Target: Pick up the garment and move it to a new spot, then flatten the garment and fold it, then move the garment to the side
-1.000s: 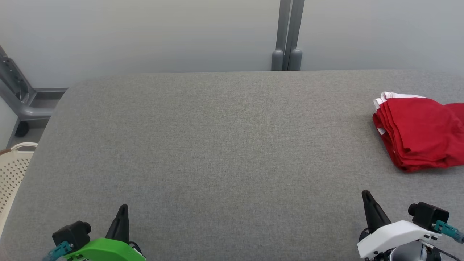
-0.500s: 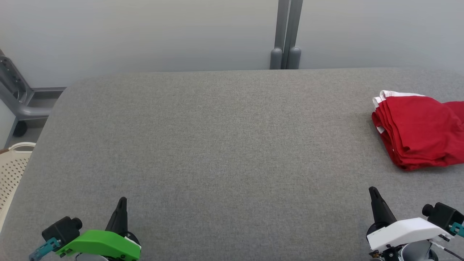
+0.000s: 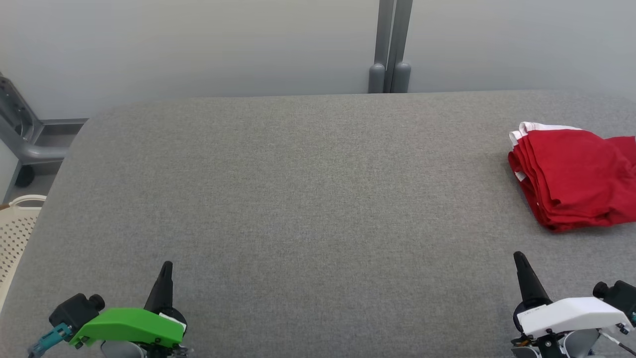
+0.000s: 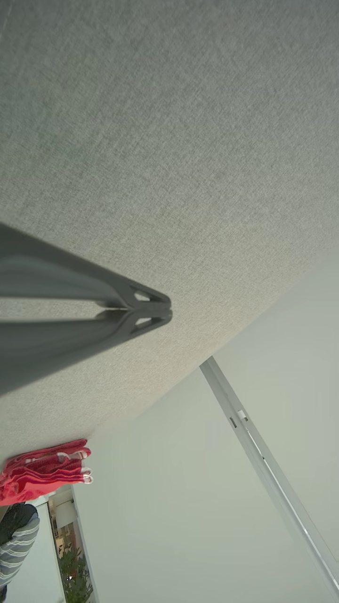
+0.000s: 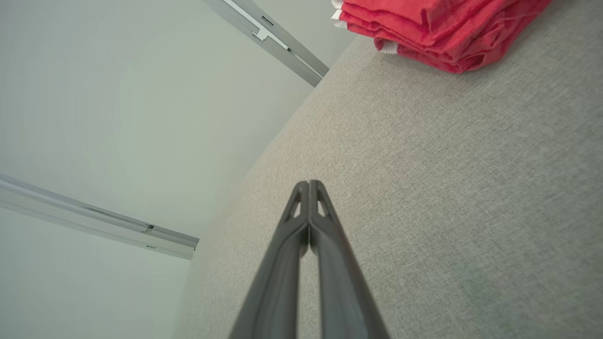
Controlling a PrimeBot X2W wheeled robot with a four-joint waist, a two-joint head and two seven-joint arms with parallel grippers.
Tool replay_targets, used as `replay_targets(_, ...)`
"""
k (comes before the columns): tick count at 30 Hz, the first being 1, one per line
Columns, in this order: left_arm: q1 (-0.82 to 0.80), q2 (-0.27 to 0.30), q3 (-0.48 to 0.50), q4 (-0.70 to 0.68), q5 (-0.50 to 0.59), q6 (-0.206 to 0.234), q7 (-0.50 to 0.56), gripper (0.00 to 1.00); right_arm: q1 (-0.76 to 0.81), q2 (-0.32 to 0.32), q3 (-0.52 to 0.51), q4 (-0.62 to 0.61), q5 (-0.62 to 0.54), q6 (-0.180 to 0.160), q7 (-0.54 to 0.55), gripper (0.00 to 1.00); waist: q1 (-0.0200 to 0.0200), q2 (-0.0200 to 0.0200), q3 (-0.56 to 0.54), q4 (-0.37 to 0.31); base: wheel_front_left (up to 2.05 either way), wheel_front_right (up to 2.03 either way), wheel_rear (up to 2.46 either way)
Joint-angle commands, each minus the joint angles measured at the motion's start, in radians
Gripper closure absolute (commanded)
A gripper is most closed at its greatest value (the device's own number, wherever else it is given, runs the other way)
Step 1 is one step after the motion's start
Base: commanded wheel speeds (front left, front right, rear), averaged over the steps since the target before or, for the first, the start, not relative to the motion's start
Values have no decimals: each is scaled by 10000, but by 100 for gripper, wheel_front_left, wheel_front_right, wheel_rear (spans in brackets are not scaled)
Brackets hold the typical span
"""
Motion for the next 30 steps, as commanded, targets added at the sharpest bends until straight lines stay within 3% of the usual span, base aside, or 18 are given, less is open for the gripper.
replay_targets(1,-289,-17,136,-133,-291,-98,55,100,-32,-55,-64,-175,339,2,56,100,0,0,5,-5,0,0,0)
replay_targets(30,-529,-520,938,-232,-2640,-552,770,100,15,-73,-452,-536,3380,1,508,100,0,0,116,-105,0,0,0)
